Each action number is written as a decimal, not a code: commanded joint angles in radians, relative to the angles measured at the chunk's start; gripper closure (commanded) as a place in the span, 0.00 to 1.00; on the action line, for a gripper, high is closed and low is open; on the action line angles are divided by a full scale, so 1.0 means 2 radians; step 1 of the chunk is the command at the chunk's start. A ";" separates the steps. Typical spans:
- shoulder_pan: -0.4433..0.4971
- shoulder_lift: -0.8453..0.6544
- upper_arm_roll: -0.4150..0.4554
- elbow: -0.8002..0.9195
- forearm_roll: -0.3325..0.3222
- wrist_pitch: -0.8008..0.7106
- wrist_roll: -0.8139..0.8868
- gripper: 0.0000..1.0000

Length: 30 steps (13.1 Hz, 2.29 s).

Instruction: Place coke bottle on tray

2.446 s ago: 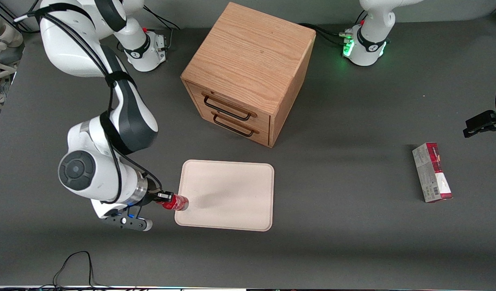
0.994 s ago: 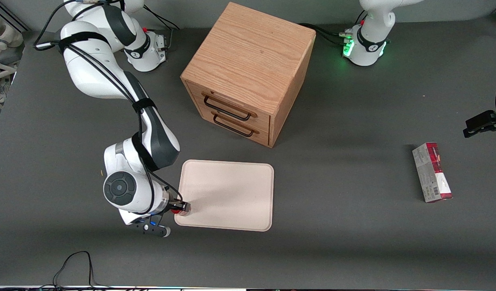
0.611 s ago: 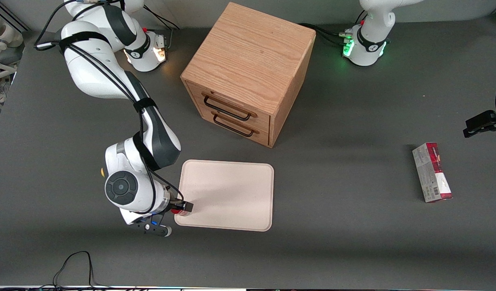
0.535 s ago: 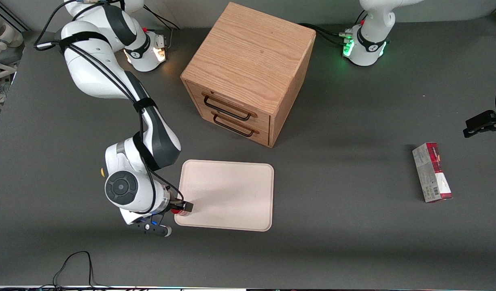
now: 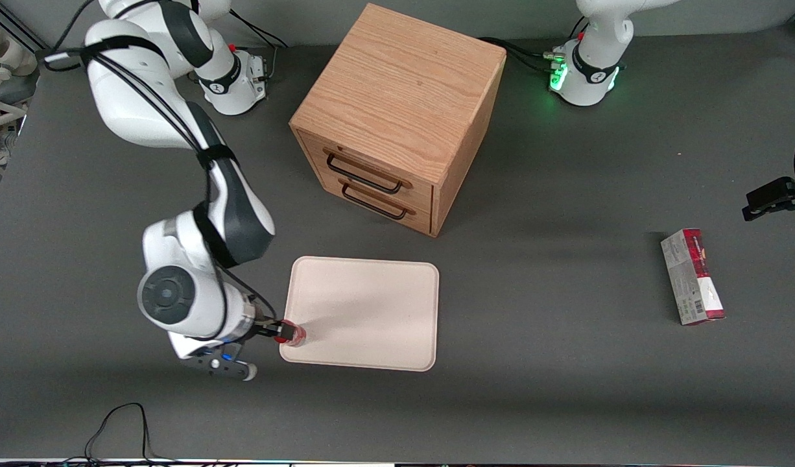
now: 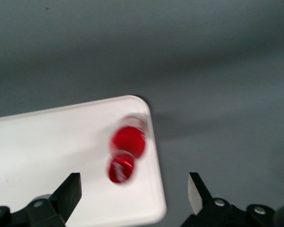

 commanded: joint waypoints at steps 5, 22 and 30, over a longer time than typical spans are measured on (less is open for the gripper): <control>-0.109 -0.242 0.001 -0.241 0.041 -0.031 -0.211 0.00; -0.135 -0.372 -0.022 -0.318 0.050 -0.071 -0.321 0.00; -0.137 -0.359 -0.039 -0.311 0.054 -0.079 -0.324 0.00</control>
